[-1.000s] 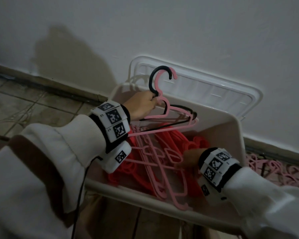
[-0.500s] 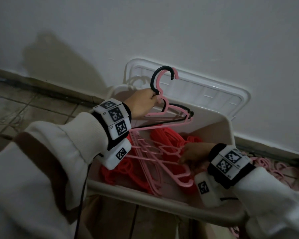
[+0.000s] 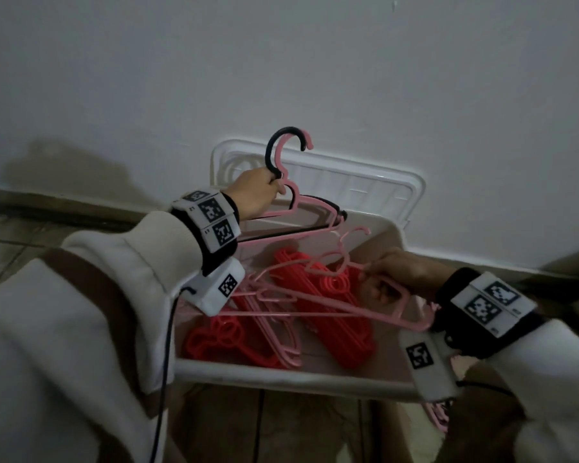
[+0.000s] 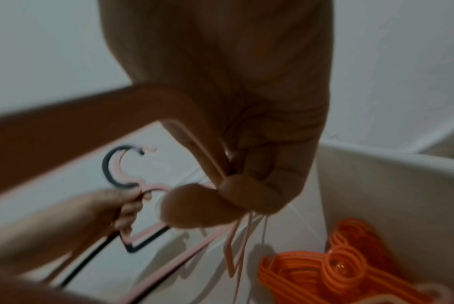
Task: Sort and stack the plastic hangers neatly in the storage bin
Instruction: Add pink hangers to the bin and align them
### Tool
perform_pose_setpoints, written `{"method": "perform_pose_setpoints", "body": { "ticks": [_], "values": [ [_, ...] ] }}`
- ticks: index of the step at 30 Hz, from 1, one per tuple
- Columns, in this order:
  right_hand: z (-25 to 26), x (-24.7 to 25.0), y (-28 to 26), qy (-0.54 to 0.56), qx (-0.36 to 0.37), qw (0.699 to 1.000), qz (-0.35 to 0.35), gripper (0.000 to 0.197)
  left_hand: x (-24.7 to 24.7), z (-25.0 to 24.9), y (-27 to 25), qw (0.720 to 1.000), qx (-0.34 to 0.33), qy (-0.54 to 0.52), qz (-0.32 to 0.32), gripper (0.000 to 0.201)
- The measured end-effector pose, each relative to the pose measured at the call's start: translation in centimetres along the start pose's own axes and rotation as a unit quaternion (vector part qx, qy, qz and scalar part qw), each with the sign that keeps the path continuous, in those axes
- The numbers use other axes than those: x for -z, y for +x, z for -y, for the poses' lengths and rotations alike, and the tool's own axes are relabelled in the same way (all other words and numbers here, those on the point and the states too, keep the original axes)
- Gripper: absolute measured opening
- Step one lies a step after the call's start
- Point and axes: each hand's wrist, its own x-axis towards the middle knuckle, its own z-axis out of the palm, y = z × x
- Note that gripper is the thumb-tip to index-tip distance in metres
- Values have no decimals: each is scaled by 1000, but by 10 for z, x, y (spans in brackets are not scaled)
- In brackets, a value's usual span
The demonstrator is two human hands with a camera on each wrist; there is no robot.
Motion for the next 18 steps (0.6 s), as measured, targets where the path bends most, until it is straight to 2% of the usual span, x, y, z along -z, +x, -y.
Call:
{"method": "perform_pose_setpoints", "body": {
  "ticks": [4,7,11,14,16,18],
  "values": [
    [-5,16,-9,31,-1,1000,-5,34,2,1,5,1000,22,8,17,30],
    [-4,27,-16,2,13,1000,5,32,3,0,6,999,48,-4,25,26],
    [-5,31,-14,16,73,997,2,28,6,-1,4,997,69,-22,16,28],
    [-5,23,-4,-37,105,993,-23,25,4,1,4,997,65,-31,6,25],
    [-3,17,-2,-75,110,991,-1,26,1,1,3,997,65,-38,3,20],
    [1,15,-4,-53,102,991,64,28,-1,1,4,997,65,-45,3,20]
  ]
}}
